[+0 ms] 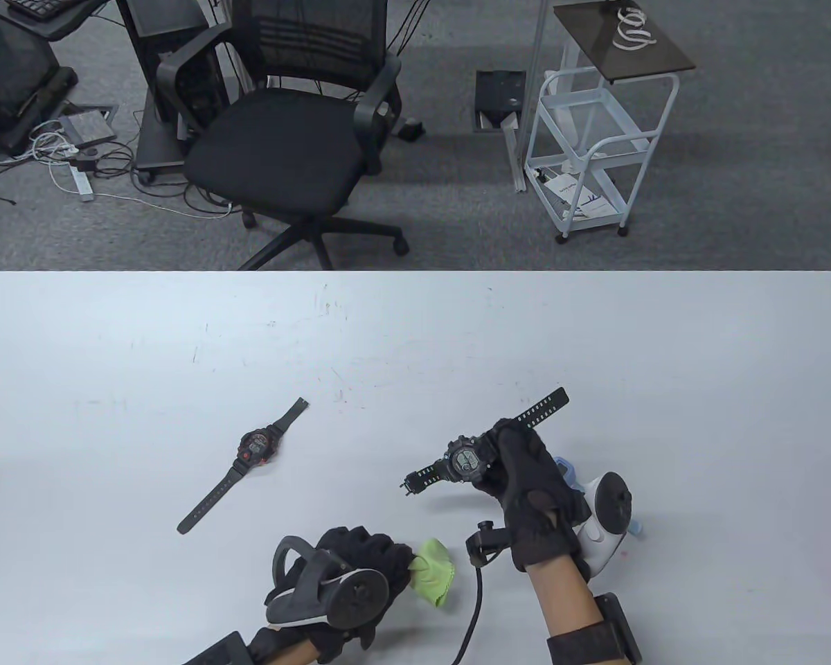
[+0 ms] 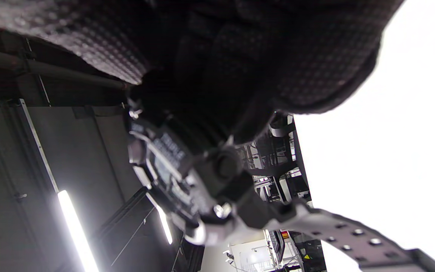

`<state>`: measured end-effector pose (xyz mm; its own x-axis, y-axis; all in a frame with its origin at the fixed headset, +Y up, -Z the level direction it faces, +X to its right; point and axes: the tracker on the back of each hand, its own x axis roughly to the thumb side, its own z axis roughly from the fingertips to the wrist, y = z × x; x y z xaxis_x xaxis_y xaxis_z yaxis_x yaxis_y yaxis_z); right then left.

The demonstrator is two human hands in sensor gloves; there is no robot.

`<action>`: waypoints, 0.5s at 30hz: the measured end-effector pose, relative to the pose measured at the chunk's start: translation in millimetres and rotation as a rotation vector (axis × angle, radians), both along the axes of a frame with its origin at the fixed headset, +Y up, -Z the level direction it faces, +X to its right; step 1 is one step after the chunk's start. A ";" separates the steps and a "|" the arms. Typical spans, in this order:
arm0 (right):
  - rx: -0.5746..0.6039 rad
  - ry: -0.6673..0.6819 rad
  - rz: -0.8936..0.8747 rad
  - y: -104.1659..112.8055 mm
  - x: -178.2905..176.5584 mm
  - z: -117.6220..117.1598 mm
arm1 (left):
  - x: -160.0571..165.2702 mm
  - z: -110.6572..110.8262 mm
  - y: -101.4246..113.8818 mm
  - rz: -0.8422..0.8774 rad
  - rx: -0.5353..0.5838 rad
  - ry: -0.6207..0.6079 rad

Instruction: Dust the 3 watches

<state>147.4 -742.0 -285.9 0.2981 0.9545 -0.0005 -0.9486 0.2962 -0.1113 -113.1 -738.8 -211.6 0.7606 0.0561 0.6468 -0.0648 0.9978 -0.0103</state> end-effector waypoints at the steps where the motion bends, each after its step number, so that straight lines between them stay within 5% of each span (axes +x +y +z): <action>1: -0.002 0.005 0.000 -0.1 -0.1 -0.1 | 2.1 -0.3 -3.9 -0.013 -0.006 -0.008; 15: -0.010 0.005 -0.007 0.9 0.1 -1.0 | 4.1 -0.4 -11.0 -0.123 -0.083 -0.013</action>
<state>147.5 -741.1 -286.9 0.3045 0.9524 -0.0112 -0.9472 0.3016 -0.1090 -109.0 -749.7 -212.0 0.7567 0.0171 0.6536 0.0584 0.9939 -0.0935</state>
